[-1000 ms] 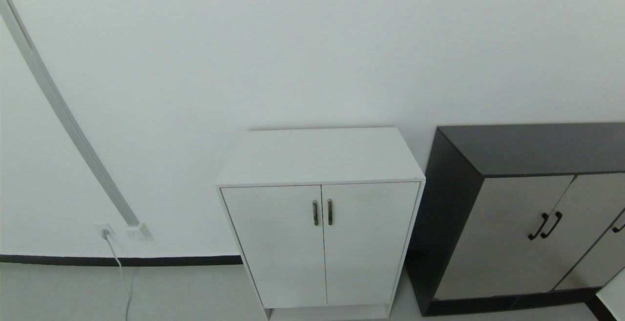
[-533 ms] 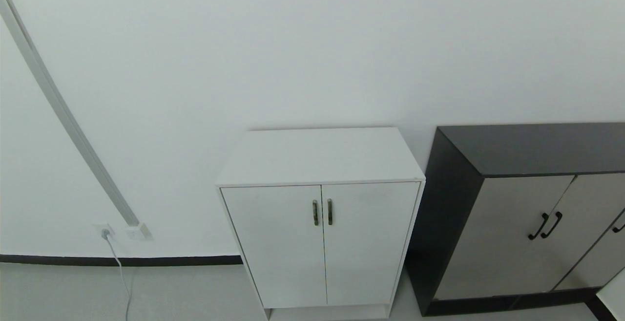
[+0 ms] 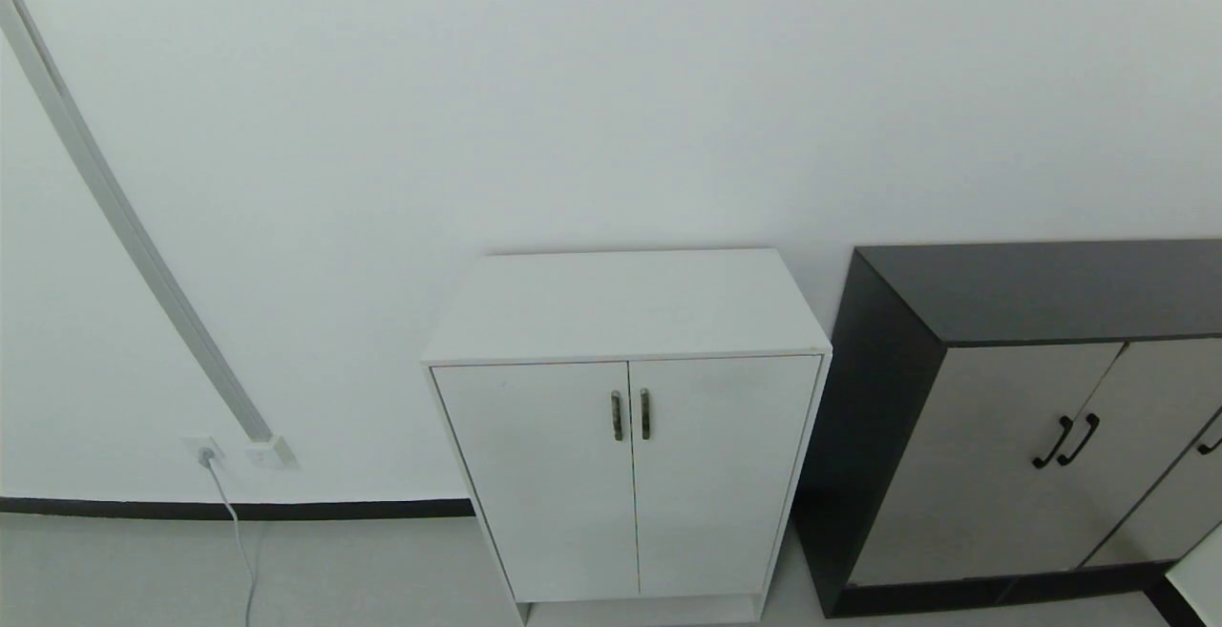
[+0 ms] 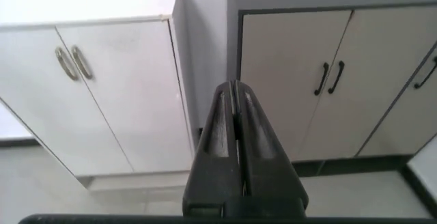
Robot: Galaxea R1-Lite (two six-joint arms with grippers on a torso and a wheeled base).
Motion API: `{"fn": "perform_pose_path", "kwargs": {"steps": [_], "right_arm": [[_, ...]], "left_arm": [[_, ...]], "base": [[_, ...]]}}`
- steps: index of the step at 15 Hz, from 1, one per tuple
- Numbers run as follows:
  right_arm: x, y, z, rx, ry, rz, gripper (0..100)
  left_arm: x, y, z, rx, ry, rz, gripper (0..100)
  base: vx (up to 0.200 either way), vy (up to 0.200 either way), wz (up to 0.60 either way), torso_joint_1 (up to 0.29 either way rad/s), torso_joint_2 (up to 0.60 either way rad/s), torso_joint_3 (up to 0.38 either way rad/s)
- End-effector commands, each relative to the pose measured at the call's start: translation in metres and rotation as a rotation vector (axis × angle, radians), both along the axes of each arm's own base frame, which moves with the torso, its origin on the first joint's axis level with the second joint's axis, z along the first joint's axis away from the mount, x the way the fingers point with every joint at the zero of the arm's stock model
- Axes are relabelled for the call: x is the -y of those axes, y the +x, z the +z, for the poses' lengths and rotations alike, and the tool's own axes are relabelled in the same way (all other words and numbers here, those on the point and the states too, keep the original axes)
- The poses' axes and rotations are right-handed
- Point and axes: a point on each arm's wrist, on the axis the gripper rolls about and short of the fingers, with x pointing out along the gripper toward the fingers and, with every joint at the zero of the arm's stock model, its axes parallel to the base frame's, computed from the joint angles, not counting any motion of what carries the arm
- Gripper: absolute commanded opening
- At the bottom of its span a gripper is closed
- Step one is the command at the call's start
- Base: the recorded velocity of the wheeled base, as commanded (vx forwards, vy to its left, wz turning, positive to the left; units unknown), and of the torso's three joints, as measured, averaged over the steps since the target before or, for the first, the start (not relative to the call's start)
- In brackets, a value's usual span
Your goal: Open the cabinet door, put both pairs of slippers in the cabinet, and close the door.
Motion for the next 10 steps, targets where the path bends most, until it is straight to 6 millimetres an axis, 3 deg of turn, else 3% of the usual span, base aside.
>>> {"fn": "perform_pose_path", "kwargs": {"steps": [1,10], "right_arm": [[0.0004,-0.0010,0.0000,0.016,0.019,-0.017,0],[0.0014,-0.0011,0.0003,0.020,0.025,-0.063,0]], "left_arm": [[0.0000,0.0001,0.0000,-0.001,-0.001,0.000,0],[0.0000,0.0001,0.0000,-0.001,0.002,0.002,0]], "base": [[0.000,0.000,0.00,0.000,0.00,0.000],[0.000,0.000,0.00,0.000,0.00,0.000]]}}
